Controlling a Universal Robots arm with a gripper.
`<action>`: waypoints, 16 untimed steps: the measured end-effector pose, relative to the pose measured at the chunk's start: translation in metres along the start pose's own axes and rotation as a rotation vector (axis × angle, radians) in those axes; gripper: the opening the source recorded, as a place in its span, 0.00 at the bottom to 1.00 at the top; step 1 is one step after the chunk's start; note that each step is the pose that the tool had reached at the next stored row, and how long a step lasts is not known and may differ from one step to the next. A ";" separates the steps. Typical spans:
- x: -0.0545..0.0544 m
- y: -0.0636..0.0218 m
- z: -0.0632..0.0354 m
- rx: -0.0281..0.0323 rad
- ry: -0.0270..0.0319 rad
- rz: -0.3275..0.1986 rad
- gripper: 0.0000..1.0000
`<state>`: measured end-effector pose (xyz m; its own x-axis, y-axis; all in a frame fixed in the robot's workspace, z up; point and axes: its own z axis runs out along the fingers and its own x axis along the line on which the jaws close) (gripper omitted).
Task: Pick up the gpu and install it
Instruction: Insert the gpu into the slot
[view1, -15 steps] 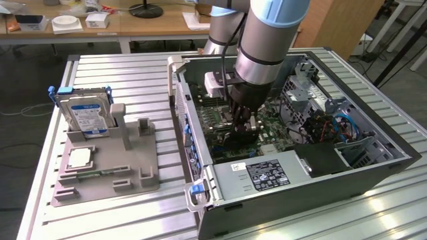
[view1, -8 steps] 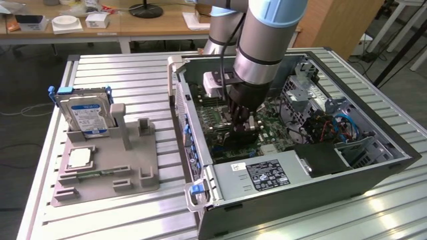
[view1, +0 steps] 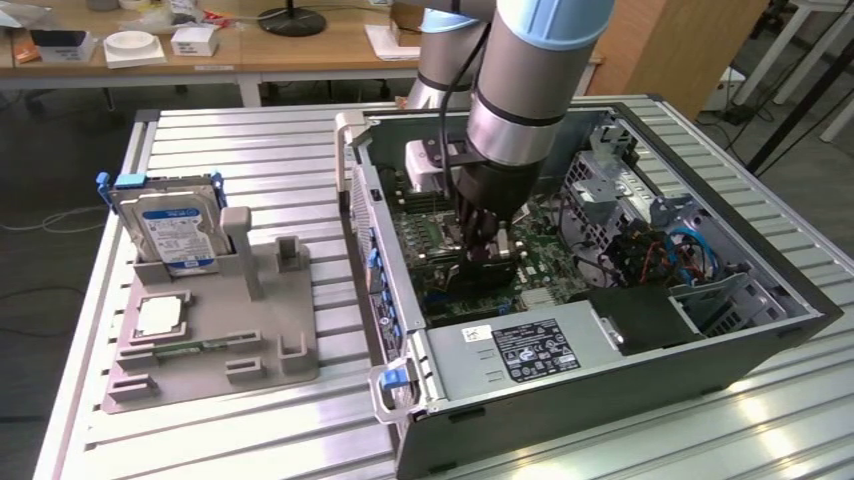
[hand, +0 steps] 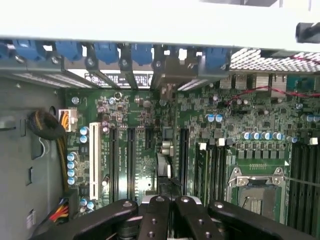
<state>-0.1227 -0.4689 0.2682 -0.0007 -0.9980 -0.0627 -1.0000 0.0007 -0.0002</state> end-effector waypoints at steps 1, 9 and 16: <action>0.000 0.0009 -0.0041 0.0001 0.0001 0.000 0.11; -0.002 0.0179 -0.0311 -0.0001 -0.0002 0.000 0.11; -0.003 0.0481 -0.0314 0.0028 -0.0012 0.000 0.11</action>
<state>-0.1708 -0.4680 0.2996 -0.0007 -0.9980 -0.0639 -1.0000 0.0009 -0.0030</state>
